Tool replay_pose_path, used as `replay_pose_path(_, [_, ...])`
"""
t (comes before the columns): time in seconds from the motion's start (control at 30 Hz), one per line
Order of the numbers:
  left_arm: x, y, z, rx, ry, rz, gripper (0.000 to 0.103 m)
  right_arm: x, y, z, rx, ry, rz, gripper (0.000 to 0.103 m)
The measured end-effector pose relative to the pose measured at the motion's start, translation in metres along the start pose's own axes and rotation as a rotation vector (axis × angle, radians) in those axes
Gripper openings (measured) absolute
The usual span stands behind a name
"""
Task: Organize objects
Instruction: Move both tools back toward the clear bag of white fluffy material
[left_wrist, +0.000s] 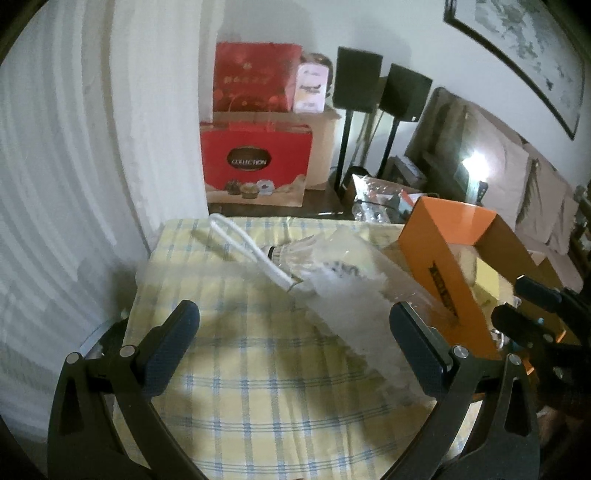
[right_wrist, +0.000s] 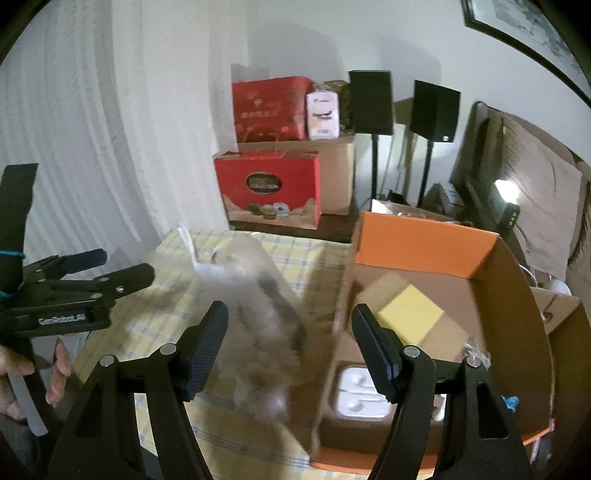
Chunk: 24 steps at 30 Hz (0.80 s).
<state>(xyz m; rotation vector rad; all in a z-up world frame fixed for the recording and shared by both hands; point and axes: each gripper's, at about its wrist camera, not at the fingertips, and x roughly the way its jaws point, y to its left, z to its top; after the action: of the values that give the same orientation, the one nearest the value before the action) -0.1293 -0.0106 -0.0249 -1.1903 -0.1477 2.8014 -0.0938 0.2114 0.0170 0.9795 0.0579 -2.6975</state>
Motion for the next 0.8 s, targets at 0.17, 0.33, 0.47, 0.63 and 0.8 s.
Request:
replay_pose_path(0.17, [0.016, 0.01, -0.005, -0.042, 0.039, -0.029, 0.103, 0.015, 0.021, -0.004, -0.039, 0.025, 0.023, 0.062])
replay_pose_path(0.33, [0.035, 0.012, -0.012, -0.07, 0.084, -0.089, 0.102, 0.036, 0.037, -0.014, -0.061, 0.069, 0.043, 0.058])
replay_pose_path(0.47, [0.049, 0.008, -0.015, -0.075, 0.113, -0.116, 0.094, 0.049, 0.047, -0.023, -0.084, 0.102, 0.054, 0.054])
replay_pose_path(0.63, [0.067, 0.0, -0.018, -0.082, 0.15, -0.164, 0.084, 0.059, 0.054, -0.031, -0.103, 0.124, 0.063, 0.054])
replay_pose_path(0.8, [0.083, -0.007, -0.021, -0.093, 0.187, -0.195, 0.066, 0.064, 0.058, -0.036, -0.115, 0.137, 0.061, 0.054])
